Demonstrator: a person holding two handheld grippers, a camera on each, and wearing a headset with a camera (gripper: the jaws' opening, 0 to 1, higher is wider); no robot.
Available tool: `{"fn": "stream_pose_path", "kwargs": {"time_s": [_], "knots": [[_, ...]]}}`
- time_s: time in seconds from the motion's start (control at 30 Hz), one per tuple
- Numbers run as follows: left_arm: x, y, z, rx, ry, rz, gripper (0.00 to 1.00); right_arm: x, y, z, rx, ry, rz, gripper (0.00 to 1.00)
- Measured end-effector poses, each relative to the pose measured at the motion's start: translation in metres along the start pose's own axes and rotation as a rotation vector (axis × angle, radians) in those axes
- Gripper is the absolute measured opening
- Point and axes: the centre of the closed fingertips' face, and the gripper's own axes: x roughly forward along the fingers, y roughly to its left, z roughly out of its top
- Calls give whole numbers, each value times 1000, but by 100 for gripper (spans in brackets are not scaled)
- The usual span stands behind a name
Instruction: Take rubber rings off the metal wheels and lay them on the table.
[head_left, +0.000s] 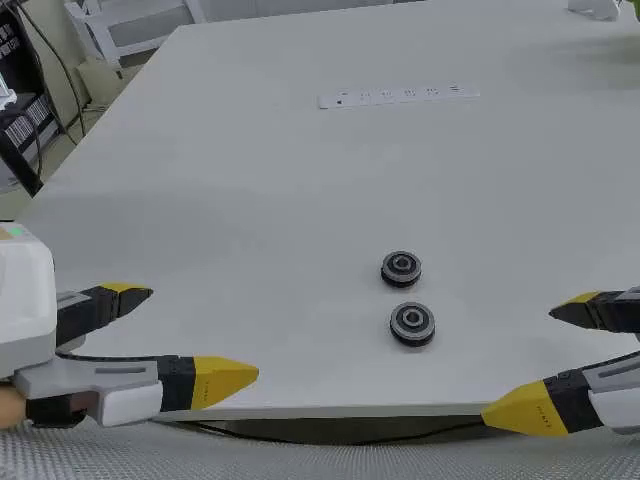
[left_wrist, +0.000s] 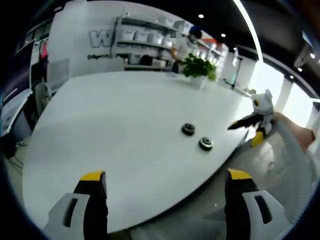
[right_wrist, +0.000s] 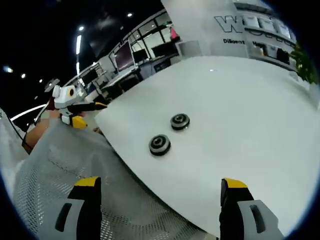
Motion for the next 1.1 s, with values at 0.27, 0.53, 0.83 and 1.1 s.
{"fn": "stream_pose_path", "kwargs": {"time_s": [0.27,0.53,0.83,1.1], "knots": [[1,-2,-3,-3,23,-12,100,2,1,-3,-22,27,4,99],[2,-8,-5,8,40,-50,100,6,6,-5,-18,50,36,99],[4,-16,-7,7,52,-106,100,8,6,-3,-26,34,53,99],[4,-20,-8,-10,57,-138,100,10,-3,0,32,-6,39,99]]}}
